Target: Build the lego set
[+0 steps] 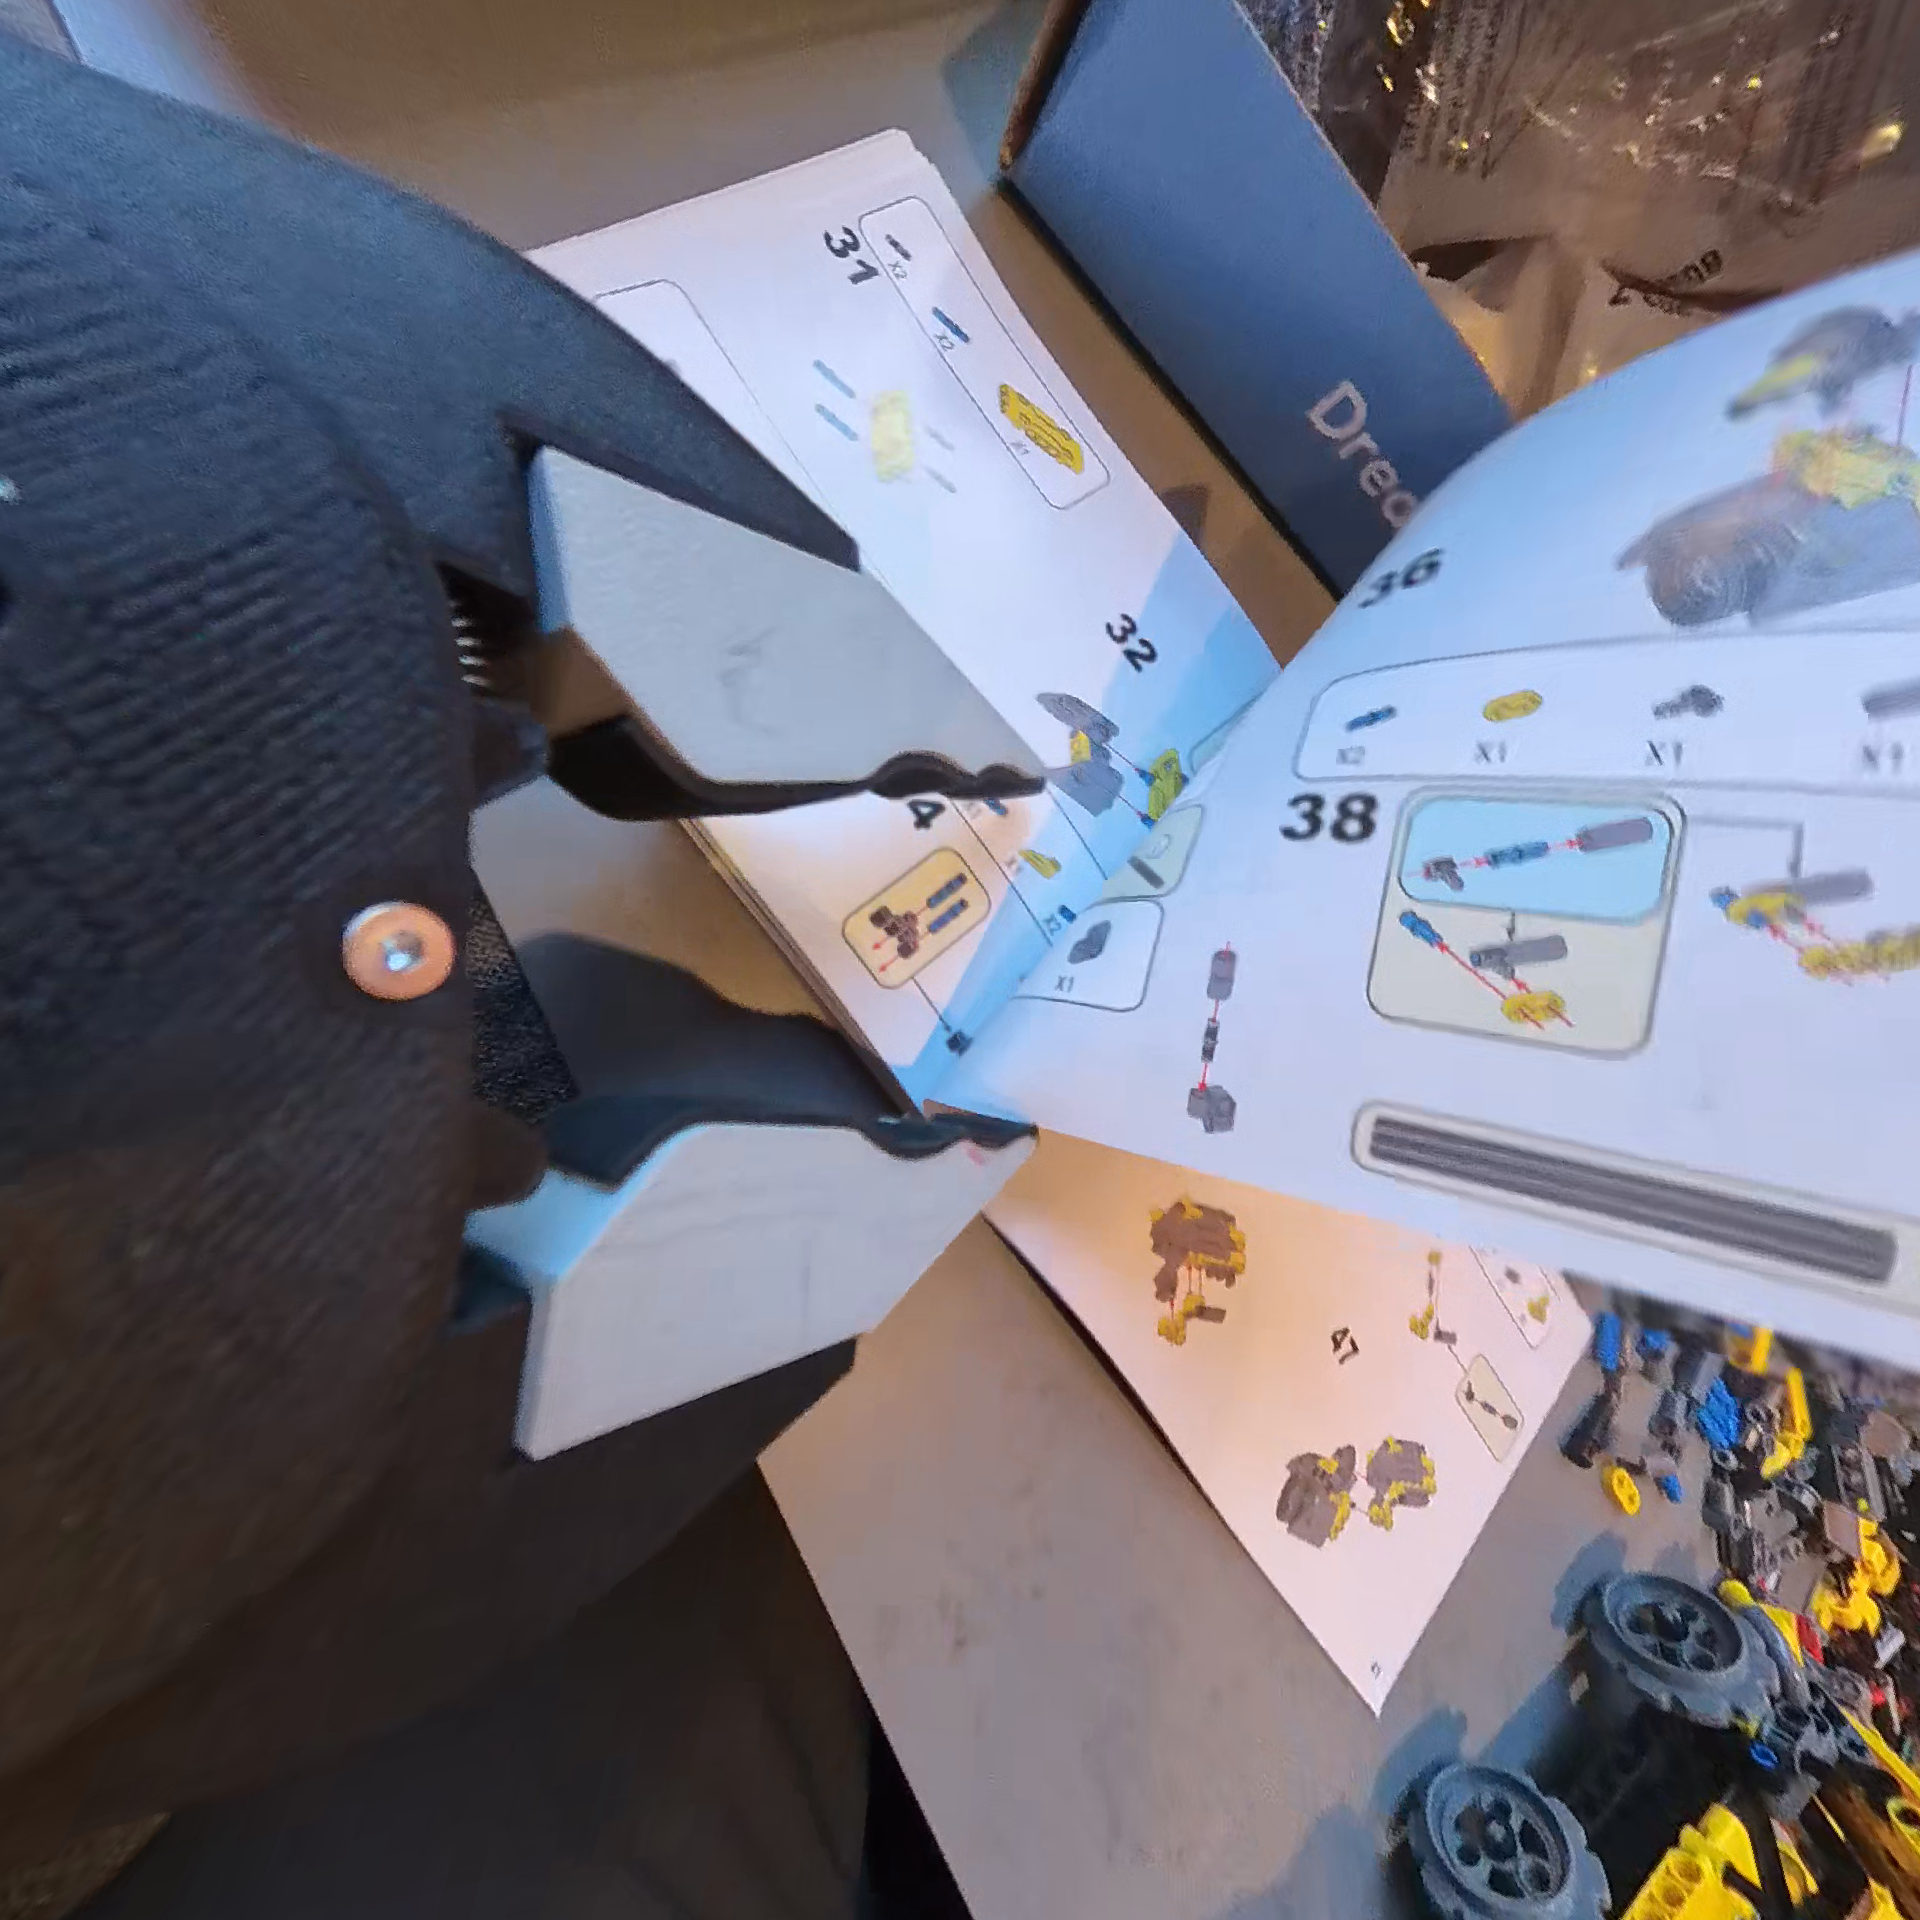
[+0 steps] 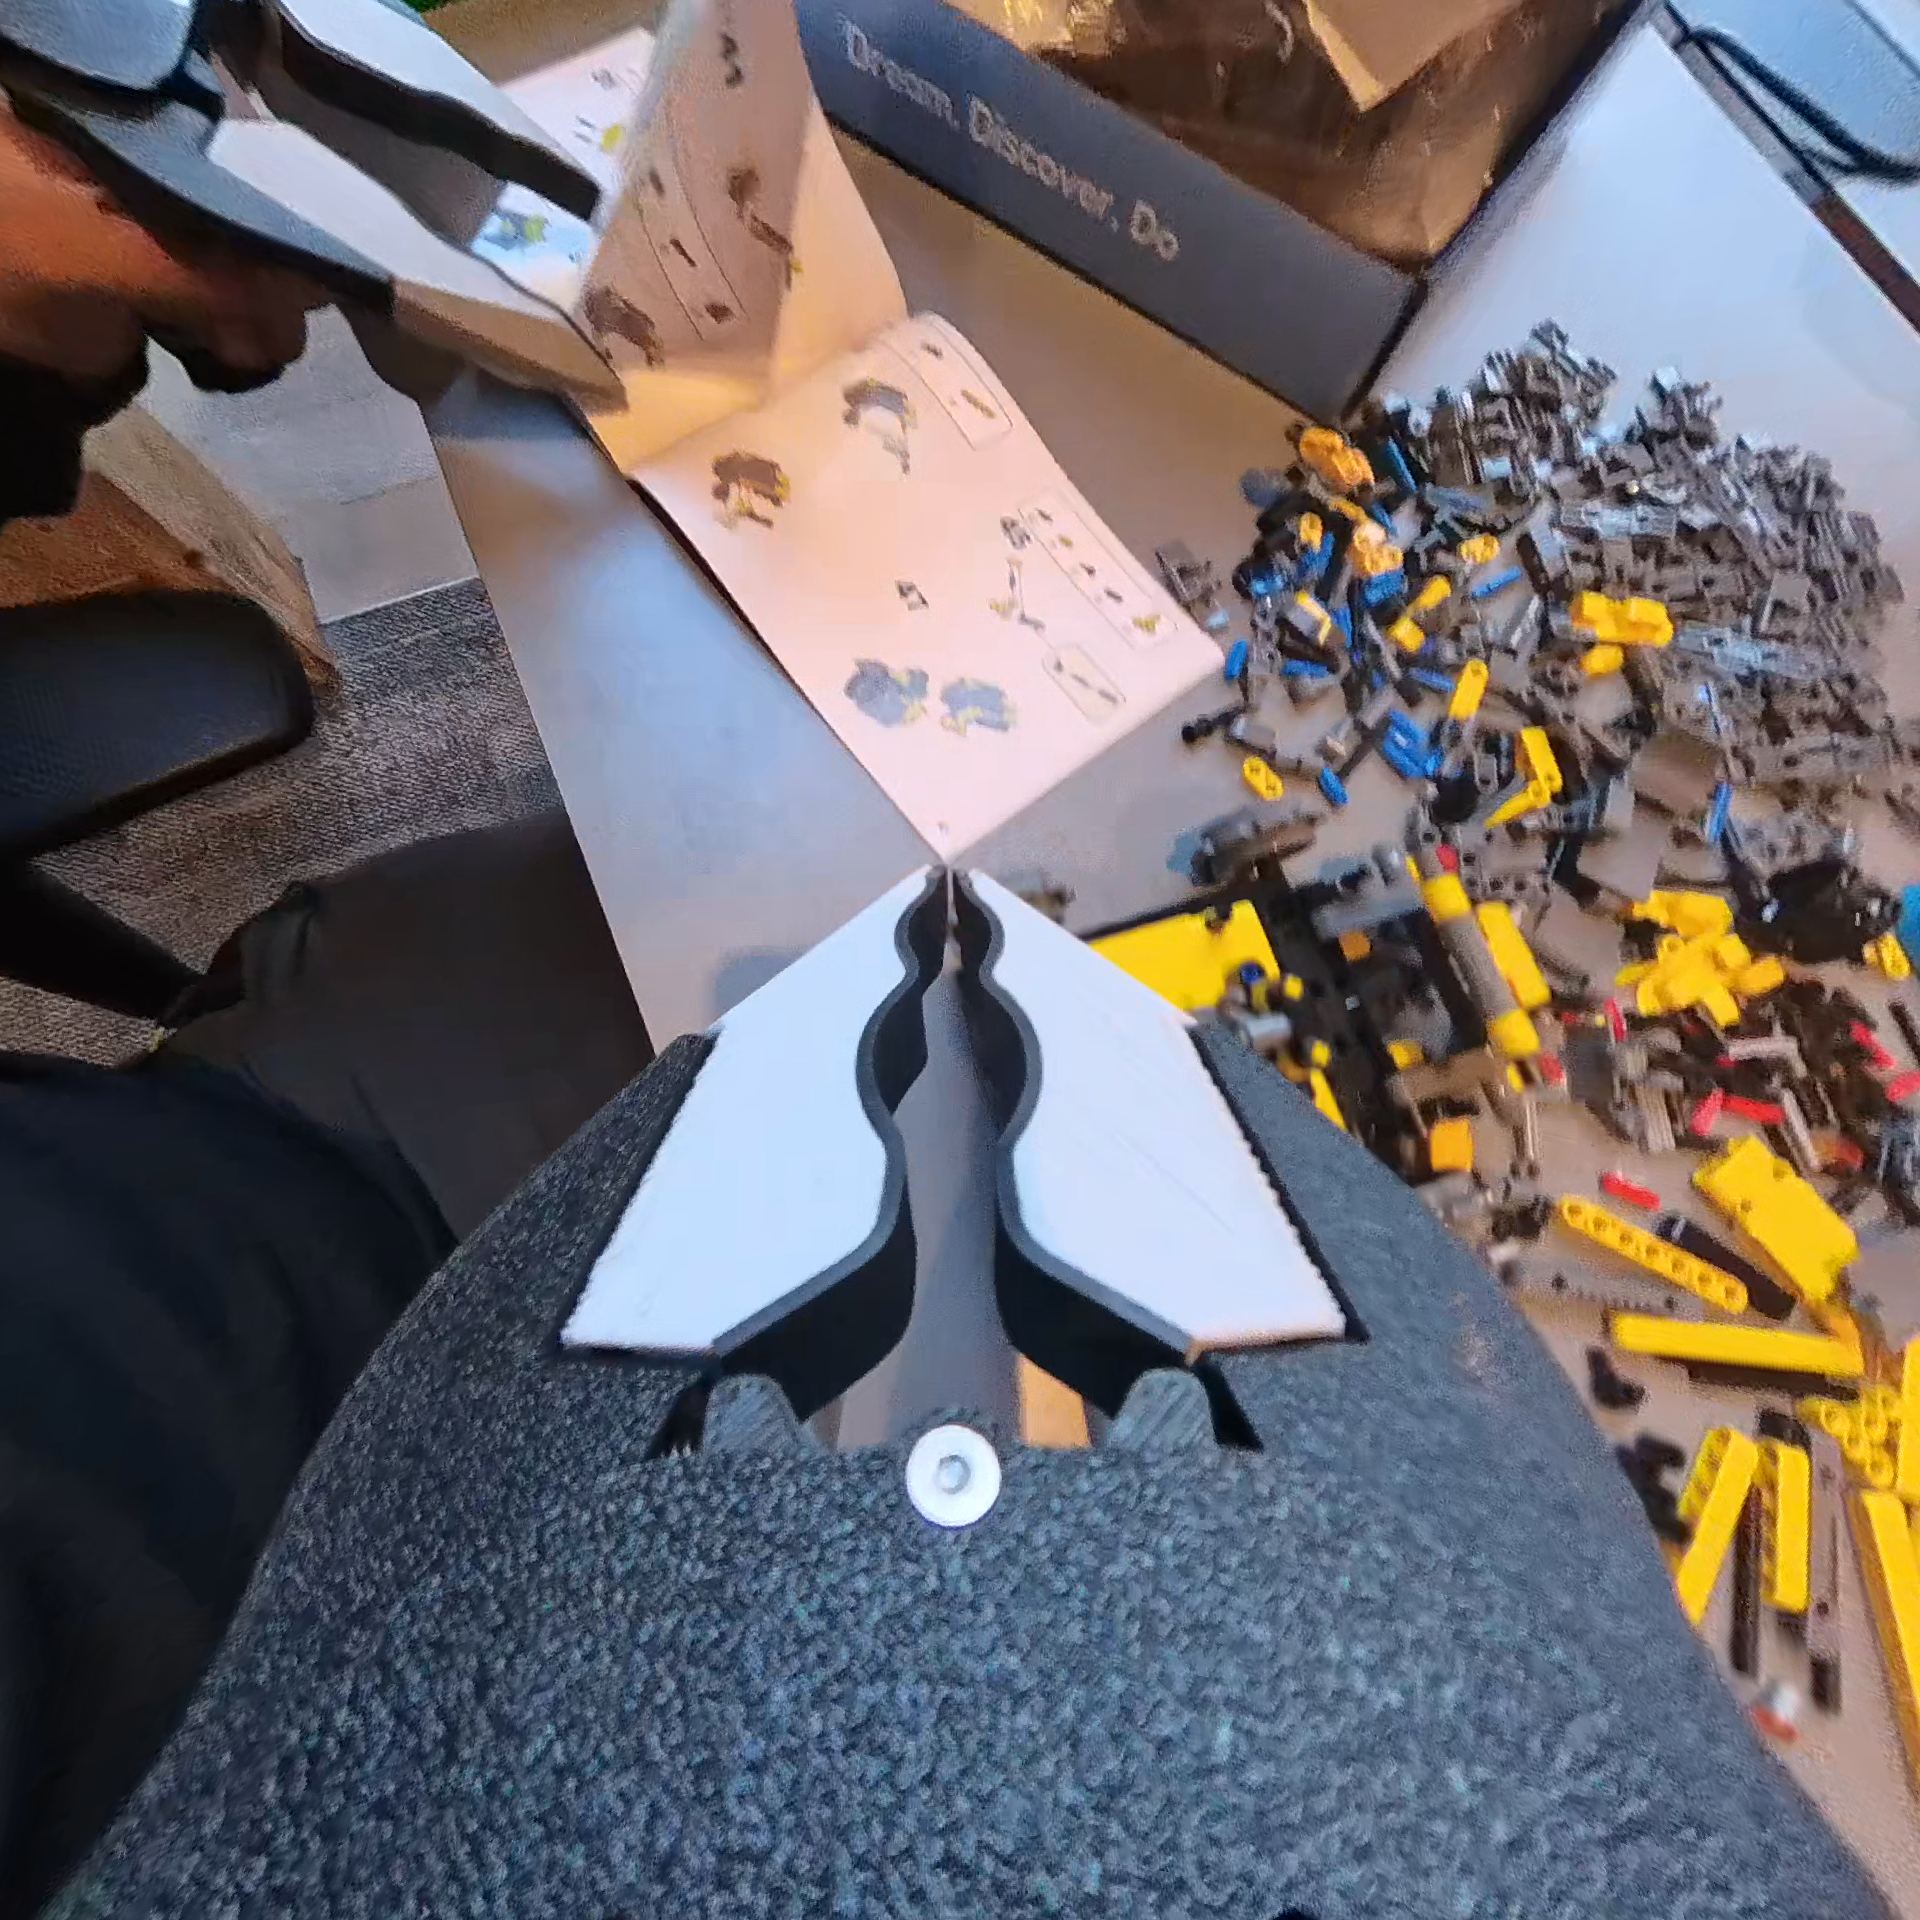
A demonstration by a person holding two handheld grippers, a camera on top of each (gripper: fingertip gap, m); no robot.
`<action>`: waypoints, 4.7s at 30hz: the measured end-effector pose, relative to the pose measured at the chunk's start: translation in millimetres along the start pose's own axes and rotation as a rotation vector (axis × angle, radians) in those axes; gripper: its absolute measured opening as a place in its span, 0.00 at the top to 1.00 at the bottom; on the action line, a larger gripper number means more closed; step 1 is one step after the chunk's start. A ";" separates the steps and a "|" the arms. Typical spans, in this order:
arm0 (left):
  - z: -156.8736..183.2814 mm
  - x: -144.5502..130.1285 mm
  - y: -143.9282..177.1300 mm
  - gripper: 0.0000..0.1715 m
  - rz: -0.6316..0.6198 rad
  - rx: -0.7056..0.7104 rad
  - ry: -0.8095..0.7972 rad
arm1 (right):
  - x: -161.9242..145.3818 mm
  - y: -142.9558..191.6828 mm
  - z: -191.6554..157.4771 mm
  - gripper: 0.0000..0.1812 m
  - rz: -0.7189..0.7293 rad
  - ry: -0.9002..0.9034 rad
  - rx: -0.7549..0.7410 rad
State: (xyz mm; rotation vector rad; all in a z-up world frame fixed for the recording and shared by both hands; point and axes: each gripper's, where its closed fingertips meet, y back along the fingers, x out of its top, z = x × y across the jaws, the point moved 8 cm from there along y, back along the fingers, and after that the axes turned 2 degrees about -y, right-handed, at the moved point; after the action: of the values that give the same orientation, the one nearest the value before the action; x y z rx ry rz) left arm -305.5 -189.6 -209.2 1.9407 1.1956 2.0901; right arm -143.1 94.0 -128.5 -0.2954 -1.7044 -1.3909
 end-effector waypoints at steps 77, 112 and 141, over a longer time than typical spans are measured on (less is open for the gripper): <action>-32.1 -39.8 46.0 0.80 0.040 0.329 0.051 | -99.0 90.6 36.0 0.99 0.119 -0.193 -0.167; -1.2 -24.8 52.7 1.00 -0.018 0.308 -0.026 | -109.8 106.1 41.9 0.97 0.140 -0.198 -0.287; 205.4 76.5 -38.9 0.66 0.237 -0.676 -0.222 | -96.2 74.3 131.0 0.76 0.084 -0.357 -0.371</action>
State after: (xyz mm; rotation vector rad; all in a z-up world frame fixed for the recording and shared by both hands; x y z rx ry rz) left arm -161.3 -21.8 -184.9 1.9454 0.1717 1.9386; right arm -101.0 266.7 -147.4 -0.8563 -1.6774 -1.6612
